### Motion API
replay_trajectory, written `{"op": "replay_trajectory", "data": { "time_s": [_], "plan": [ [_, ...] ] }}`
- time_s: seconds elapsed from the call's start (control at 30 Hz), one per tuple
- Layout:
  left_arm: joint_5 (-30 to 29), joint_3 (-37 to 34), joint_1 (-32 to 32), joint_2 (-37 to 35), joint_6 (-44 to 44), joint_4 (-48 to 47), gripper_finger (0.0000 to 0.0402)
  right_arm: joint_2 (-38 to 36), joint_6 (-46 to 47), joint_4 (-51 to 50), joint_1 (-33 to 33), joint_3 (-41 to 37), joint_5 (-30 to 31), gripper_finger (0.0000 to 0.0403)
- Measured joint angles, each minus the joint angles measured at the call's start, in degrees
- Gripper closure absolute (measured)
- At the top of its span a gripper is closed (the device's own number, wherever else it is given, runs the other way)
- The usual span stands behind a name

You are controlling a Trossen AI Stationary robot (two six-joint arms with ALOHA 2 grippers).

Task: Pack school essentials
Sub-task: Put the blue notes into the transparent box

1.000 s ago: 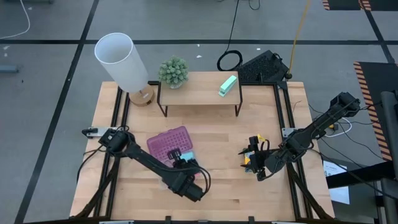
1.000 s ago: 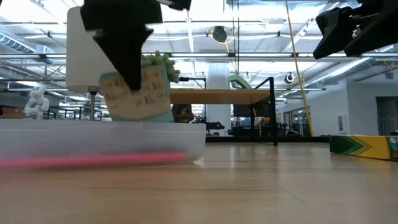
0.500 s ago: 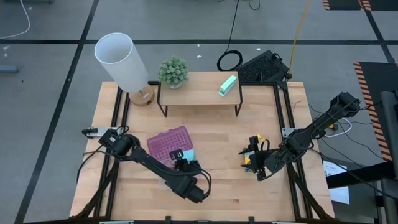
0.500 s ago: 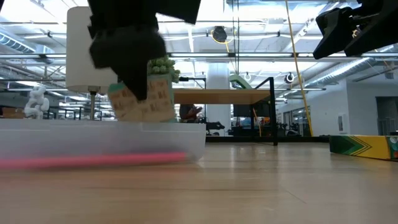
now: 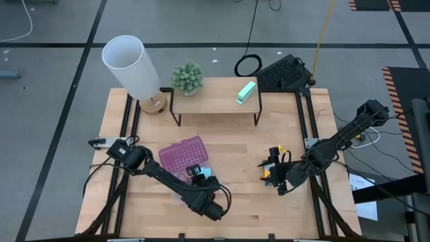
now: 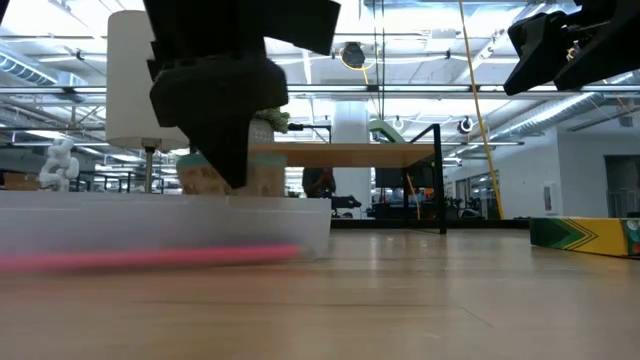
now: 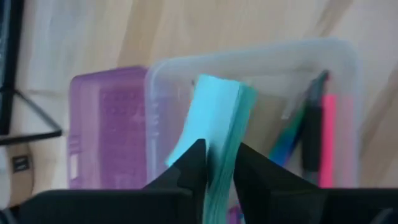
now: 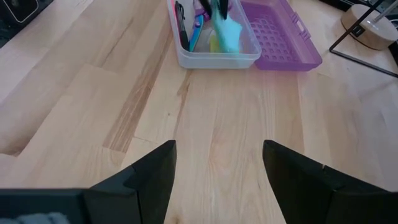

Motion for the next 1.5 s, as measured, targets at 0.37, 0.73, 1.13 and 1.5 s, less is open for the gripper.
{"op": "replay_trajectory", "data": {
  "time_s": [0.37,0.73,1.13,1.5],
  "plan": [
    [3.72,0.0,1.07,0.0,2.72,6.02,0.023,0.0,0.02,-0.02,0.01,0.0,-0.02,0.017],
    [6.5,0.0,2.29,-0.02,4.21,8.86,0.0144,0.0,0.02,-0.02,0.01,0.0,-0.04,0.017],
    [-1.49,-0.02,1.57,-8.51,4.89,10.36,0.0131,0.0,0.02,-0.08,0.01,0.0,-0.07,0.017],
    [-0.39,-1.51,1.04,-9.11,7.43,6.97,0.0259,0.0,0.02,-0.04,0.01,0.0,-0.07,0.017]
  ]
}}
